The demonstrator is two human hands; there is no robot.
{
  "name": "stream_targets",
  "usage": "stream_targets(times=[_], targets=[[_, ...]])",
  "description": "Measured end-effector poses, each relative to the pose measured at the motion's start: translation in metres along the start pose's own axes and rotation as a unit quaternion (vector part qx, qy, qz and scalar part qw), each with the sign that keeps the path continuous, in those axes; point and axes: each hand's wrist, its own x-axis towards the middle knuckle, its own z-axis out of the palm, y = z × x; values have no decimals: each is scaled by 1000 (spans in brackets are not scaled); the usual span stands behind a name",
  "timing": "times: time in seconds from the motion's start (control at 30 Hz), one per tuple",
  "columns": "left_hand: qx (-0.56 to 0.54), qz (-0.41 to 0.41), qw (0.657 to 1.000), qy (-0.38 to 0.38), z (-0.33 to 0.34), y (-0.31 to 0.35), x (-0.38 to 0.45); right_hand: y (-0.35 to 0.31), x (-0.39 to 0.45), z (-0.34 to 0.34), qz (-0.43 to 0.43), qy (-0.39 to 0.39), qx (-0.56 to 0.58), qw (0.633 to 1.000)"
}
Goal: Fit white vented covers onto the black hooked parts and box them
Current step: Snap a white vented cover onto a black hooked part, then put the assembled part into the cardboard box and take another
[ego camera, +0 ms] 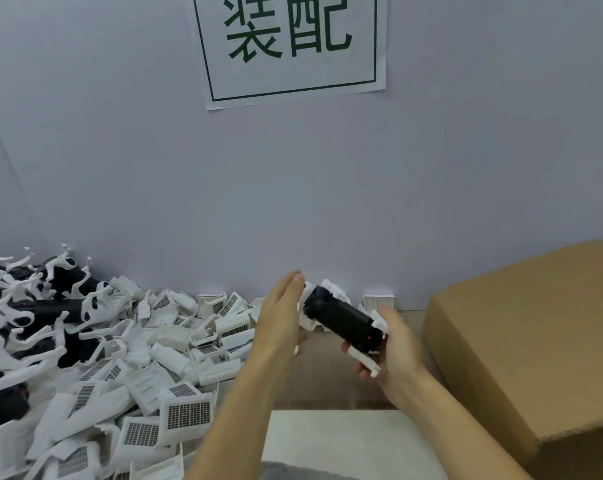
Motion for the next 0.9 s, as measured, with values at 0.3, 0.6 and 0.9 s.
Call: stream_targets(times=[0.3, 0.6, 0.9], targets=[[-27, -31, 999, -9, -8, -13, 8, -3, -1, 1, -1, -39, 3, 999], [-109, -110, 988, -1, -17, -17, 8, -8, -17, 2, -270, -49, -117, 954], [-34, -4, 997, 72, -22, -5, 3, -11, -13, -3, -253, -102, -435, 858]])
